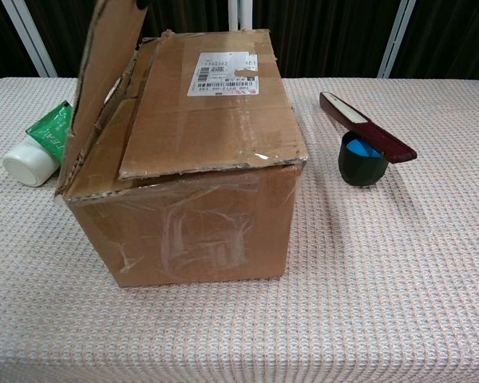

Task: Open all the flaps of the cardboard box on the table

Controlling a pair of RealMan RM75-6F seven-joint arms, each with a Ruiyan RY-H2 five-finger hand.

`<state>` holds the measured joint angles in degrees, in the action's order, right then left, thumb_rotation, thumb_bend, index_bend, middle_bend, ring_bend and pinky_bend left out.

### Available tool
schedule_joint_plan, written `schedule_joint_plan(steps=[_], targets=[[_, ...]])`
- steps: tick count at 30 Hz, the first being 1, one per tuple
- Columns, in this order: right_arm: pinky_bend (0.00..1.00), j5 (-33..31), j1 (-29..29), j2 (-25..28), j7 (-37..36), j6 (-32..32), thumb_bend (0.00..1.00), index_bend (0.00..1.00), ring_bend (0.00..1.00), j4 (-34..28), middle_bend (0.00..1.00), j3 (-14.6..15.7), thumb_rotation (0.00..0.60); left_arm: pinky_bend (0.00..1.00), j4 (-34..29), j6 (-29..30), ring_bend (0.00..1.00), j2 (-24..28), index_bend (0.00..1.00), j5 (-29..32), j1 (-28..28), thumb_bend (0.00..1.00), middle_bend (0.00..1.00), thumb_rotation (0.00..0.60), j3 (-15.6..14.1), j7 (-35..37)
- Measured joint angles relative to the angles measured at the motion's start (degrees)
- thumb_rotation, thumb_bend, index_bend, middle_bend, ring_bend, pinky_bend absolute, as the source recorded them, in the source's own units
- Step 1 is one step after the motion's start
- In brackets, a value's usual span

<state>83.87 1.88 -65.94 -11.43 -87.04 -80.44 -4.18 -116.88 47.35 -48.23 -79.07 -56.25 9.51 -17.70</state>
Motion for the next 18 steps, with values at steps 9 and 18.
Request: schedule_joint_plan(steps=[9, 18], targets=[[0.0, 0.46, -0.43, -0.03, 1.45, 0.26, 0.34, 0.0, 0.0, -1.04, 0.0, 0.2, 0.6, 0.18, -1.09, 7.37, 0.08, 6.84, 0.1, -5.31, 8.17, 0.0, 0.51, 0.0, -1.58, 5.2], [0.0, 0.55, -0.63, 0.41, 2.35, 0.33, 0.34, 0.0, 0.0, -1.95, 0.0, 0.27, 0.6, 0.18, 0.67, 15.09, 0.08, 10.91, 0.1, -7.06, 15.95, 0.0, 0.5, 0.0, -2.63, 16.71]])
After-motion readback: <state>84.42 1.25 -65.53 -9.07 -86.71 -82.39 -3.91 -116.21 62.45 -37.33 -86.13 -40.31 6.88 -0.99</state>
